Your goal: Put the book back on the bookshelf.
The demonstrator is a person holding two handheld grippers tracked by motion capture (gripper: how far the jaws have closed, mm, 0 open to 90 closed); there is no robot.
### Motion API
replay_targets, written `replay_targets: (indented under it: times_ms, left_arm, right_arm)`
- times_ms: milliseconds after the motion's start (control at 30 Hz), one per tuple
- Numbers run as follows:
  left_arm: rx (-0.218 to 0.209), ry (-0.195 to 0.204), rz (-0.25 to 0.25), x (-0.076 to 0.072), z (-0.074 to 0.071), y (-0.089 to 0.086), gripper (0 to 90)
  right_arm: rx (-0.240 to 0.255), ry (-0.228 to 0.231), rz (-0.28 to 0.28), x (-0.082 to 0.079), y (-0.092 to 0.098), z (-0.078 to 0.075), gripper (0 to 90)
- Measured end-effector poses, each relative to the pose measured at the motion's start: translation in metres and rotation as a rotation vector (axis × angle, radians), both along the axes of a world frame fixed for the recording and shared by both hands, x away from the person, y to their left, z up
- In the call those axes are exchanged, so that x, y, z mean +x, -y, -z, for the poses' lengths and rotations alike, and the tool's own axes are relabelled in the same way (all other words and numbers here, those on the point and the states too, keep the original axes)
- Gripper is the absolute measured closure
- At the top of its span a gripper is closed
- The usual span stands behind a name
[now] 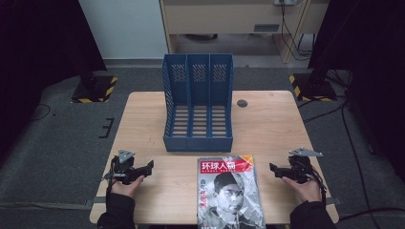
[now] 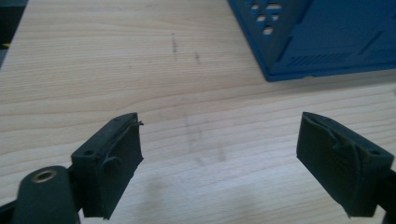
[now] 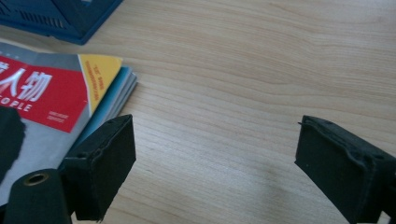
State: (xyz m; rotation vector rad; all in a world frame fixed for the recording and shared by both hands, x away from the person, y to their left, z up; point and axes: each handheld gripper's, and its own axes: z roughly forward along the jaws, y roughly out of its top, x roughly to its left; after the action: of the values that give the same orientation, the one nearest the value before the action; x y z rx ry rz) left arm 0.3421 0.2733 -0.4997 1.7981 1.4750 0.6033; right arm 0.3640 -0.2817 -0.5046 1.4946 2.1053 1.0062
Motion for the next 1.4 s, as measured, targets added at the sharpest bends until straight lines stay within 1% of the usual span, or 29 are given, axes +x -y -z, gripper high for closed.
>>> replay_targets:
  times_ms: [67,100,167,200,233,267,333,367,400,500,633,700,800,833,867,933,1067,1200,1233,1300,1367,1400]
  left_arm:
    - [-0.006,0.006,0.019,-0.002,-0.001,0.005,14.6]
    - [-0.005,0.008,0.036,-0.002,-0.001,0.007,14.9]
    - [-0.009,0.013,0.044,-0.002,-0.001,0.010,15.5]
    - [-0.002,0.012,0.069,-0.003,-0.001,0.015,16.0]
    - [-0.002,0.012,0.069,-0.003,-0.001,0.015,16.4]
    - [0.005,0.015,0.080,-0.004,-0.002,0.017,16.4]
    - [0.005,0.018,0.092,-0.005,-0.002,0.022,16.9]
    - [0.005,0.019,0.098,-0.005,-0.003,0.024,17.6]
    - [0.007,0.020,0.104,-0.006,-0.003,0.026,18.4]
    - [0.001,0.024,0.124,-0.008,-0.005,0.034,19.3]
    - [0.001,0.027,0.147,-0.010,-0.006,0.045,19.6]
    - [0.012,0.028,0.167,-0.011,-0.006,0.050,19.6]
    - [0.007,0.031,0.179,-0.012,-0.005,0.058,19.8]
    - [0.008,0.034,0.185,-0.013,-0.006,0.060,20.0]
    - [0.008,0.036,0.195,-0.014,-0.006,0.062,20.4]
    - [-0.004,0.038,0.209,-0.016,-0.007,0.066,21.6]
    - [0.001,0.039,0.237,-0.018,-0.007,0.074,22.3]
    - [0.000,0.037,0.249,-0.019,-0.006,0.081,22.3]
    - [-0.004,0.037,0.253,-0.019,-0.005,0.083,22.3]
    - [-0.005,0.033,0.261,-0.020,-0.004,0.086,22.3]
    - [0.005,0.029,0.277,-0.020,-0.003,0.089,22.0]
    - [0.011,0.023,0.286,-0.020,-0.002,0.091,22.0]
  right_arm:
    - [0.010,0.010,-0.002,-0.002,-0.002,-0.002,14.0]
    - [0.017,0.008,0.000,-0.002,-0.003,-0.003,14.5]
    - [0.015,0.012,-0.009,-0.002,-0.004,-0.004,14.9]
    - [0.024,0.020,-0.023,-0.004,-0.008,-0.005,16.8]
    - [0.024,0.020,-0.023,-0.004,-0.008,-0.005,16.8]
    - [0.036,0.022,-0.024,-0.005,-0.011,-0.006,17.2]
    - [0.045,0.025,-0.041,-0.006,-0.014,-0.007,18.4]
    - [0.055,0.024,-0.040,-0.007,-0.016,-0.008,19.0]
    - [0.053,0.030,-0.052,-0.008,-0.017,-0.008,19.8]
    - [0.062,0.033,-0.064,-0.010,-0.021,-0.010,21.9]
    - [0.067,0.037,-0.067,-0.013,-0.025,-0.010,24.7]
    - [0.075,0.033,-0.068,-0.014,-0.026,-0.011,25.8]
    - [0.068,0.037,-0.069,-0.017,-0.027,-0.011,26.8]
    - [0.073,0.032,-0.066,-0.018,-0.028,-0.012,27.1]
    - [0.078,0.041,-0.062,-0.020,-0.029,-0.012,27.4]
    - [0.084,0.045,-0.064,-0.025,-0.030,-0.013,27.5]
    - [0.080,0.053,-0.075,-0.033,-0.036,-0.011,24.5]
    - [0.075,0.044,-0.099,-0.038,-0.043,-0.010,23.7]
    - [0.078,0.048,-0.100,-0.039,-0.044,-0.009,23.7]
    - [0.080,0.042,-0.106,-0.041,-0.046,-0.009,23.5]
    - [0.069,0.028,-0.111,-0.041,-0.048,-0.006,23.6]
    - [0.052,0.023,-0.124,-0.041,-0.050,-0.004,23.9]
